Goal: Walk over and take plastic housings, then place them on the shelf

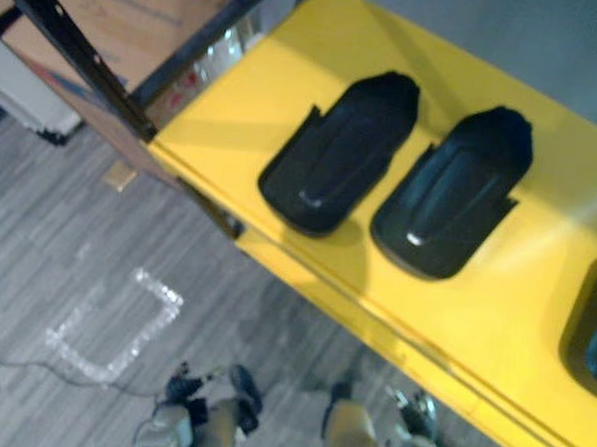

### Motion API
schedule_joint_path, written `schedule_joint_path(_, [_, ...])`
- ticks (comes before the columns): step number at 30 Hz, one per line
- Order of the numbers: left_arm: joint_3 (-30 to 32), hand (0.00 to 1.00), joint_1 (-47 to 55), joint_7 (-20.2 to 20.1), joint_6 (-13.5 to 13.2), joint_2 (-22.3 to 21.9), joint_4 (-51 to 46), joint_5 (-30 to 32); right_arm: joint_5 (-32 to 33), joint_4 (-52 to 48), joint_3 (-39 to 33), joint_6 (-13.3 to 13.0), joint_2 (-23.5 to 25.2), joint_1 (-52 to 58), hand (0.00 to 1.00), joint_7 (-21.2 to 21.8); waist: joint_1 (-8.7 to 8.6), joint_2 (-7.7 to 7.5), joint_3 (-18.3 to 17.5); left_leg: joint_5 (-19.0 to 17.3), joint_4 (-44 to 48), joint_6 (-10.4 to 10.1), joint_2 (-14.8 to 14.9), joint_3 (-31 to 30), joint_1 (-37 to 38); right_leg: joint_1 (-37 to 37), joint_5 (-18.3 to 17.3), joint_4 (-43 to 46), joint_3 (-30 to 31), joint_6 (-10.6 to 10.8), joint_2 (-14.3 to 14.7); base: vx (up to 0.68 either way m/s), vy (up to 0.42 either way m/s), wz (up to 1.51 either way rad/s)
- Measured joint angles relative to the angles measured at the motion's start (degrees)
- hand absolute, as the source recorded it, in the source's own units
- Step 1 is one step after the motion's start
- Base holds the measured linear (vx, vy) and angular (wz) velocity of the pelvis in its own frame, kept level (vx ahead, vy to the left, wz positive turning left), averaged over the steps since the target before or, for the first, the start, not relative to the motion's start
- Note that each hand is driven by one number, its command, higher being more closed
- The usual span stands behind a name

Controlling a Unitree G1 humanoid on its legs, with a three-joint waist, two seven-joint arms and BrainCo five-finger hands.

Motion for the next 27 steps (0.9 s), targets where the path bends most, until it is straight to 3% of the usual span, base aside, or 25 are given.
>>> schedule_joint_path(4, [0.0, 0.00, 1.0, -0.1, 0.0, -0.2, 1.9, 1.4, 5.2, 0.8, -5.8, -1.3, 1.0, 1.9, 0.00, -5.8, -0.39, 0.77, -3.4, 0.0, -2.3, 0.0, 0.3, 3.3, 4.1, 2.0, 2.8, -3.4, 3.4, 0.3, 1.1, 0.07, 0.034, -0.56])
schedule_joint_path(8, [-0.1, 0.00, 0.7, 0.0, -0.1, 0.0, 2.9, 1.1, 10.1, 0.8, -16.0, -6.9, 2.0, 3.8, 0.00, -15.6, -3.13, 1.25, -6.2, 0.0, -5.0, -0.1, 0.0, 6.6, 7.2, 2.5, 5.0, -6.1, 6.9, 0.4, 1.8, 0.01, 0.035, -0.53])
schedule_joint_path(10, [-0.4, 0.00, 0.1, -0.2, 0.0, 0.1, 3.1, 0.8, 11.4, 0.6, -21.6, -9.8, 2.1, 4.9, 0.00, -19.6, -3.70, 1.17, -7.4, -0.1, -5.9, -0.1, -0.3, 8.2, 8.5, 2.9, 5.6, -6.9, 8.0, 0.6, 1.8, -0.02, 0.033, -0.46])
schedule_joint_path(16, [-2.4, 0.00, -1.4, -2.0, 1.3, 3.9, 4.0, 0.7, 11.4, -1.0, -47.6, -15.4, -2.1, 5.9, 0.00, -30.0, -6.74, 0.08, -11.1, -0.9, -7.9, -1.2, -1.4, 9.4, 10.5, 2.9, 6.5, -8.2, 11.2, 1.6, 1.8, -0.08, 0.013, -0.25])
schedule_joint_path(17, [-2.4, 0.00, -1.1, -2.4, 1.8, 4.3, 4.4, 0.7, 10.4, -3.1, -53.6, -17.0, -4.1, 5.9, 0.00, -31.7, -7.32, -0.03, -12.6, -1.0, -9.4, -1.3, -2.0, 10.1, 10.4, 2.3, 6.8, -8.7, 11.8, 2.0, 1.8, -0.13, 0.008, -0.27])
schedule_joint_path(20, [-2.8, 0.00, 0.1, -2.7, 3.1, 4.8, 6.5, 0.6, 4.3, -12.1, -61.8, -20.0, -9.6, 6.3, 0.00, -37.2, -8.91, -0.49, -14.4, -1.3, -9.7, -1.5, -2.7, 10.9, 10.4, 2.1, 7.1, -9.0, 12.4, 2.3, 1.2, -0.13, 0.003, -0.17])
schedule_joint_path(22, [-2.9, 0.00, 1.1, -2.8, 3.3, 5.0, 6.6, 0.6, 1.1, -17.2, -64.2, -22.1, -12.2, 6.3, 0.00, -40.0, -9.46, -0.95, -15.1, -1.3, -9.7, -1.5, -2.9, 11.1, 10.4, 2.0, 7.1, -9.0, 12.7, 2.3, 1.2, -0.09, -0.024, -0.11])
schedule_joint_path(24, [-3.0, 0.00, 2.7, -2.8, 3.9, 5.5, 8.1, 0.6, -6.1, -26.6, -67.1, -26.1, -16.2, 6.1, 0.00, -44.1, -9.58, -1.65, -16.4, -1.1, -9.7, -1.7, -2.8, 11.5, 10.3, 1.5, 7.2, -9.1, 13.5, 2.3, 1.4, -0.12, -0.056, -0.17])
schedule_joint_path(27, [-3.0, 0.00, 5.7, -3.7, 4.9, 7.0, 9.2, 0.7, -13.9, -36.9, -65.7, -31.5, -21.5, 4.2, 0.00, -43.8, -9.73, -2.77, -17.5, -0.7, -9.8, -2.1, -2.5, 11.6, 10.2, 1.2, 7.6, -9.4, 13.6, 2.1, 1.7, -0.08, -0.044, -0.10])
